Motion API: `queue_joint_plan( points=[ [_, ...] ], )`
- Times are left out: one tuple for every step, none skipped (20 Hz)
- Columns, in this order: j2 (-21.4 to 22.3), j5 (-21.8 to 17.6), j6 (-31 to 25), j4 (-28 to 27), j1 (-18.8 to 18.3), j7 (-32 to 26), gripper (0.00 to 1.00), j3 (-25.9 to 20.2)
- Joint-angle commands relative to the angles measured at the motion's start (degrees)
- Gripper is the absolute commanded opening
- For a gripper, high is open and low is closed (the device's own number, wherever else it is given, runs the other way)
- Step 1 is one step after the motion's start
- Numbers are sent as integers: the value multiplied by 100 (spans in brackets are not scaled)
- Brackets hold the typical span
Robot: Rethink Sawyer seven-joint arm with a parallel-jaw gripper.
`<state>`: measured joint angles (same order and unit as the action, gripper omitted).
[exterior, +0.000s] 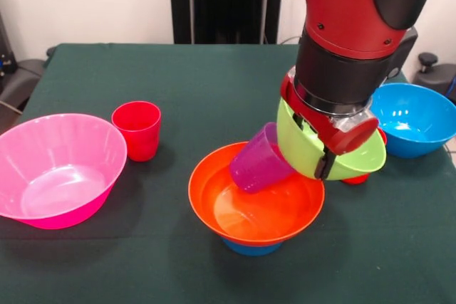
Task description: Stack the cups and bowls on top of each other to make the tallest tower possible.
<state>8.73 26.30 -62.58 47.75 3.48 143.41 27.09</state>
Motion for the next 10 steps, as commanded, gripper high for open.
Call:
queue_joint_plan(
  points=[
    [86, -345, -119, 682, -211, -485, 100, -788],
    [91, -351, -110, 696, -217, -491, 100, -795],
    [98, -358, -104, 705, -224, -496, 100, -801],
    [99, -365, -101, 708, -237, -509, 100, -810],
    [100, -371, -97, 712, -250, -522, 100, -820],
    [112, -371, -115, 720, -252, -521, 100, -828],
    [124, -371, -134, 727, -253, -520, 100, -837],
    [130, -379, -137, 730, -255, -531, 100, -841],
    [136, -387, -140, 733, -257, -542, 100, -846],
    [134, -396, -108, 749, -267, -567, 100, -863]
  ],
)
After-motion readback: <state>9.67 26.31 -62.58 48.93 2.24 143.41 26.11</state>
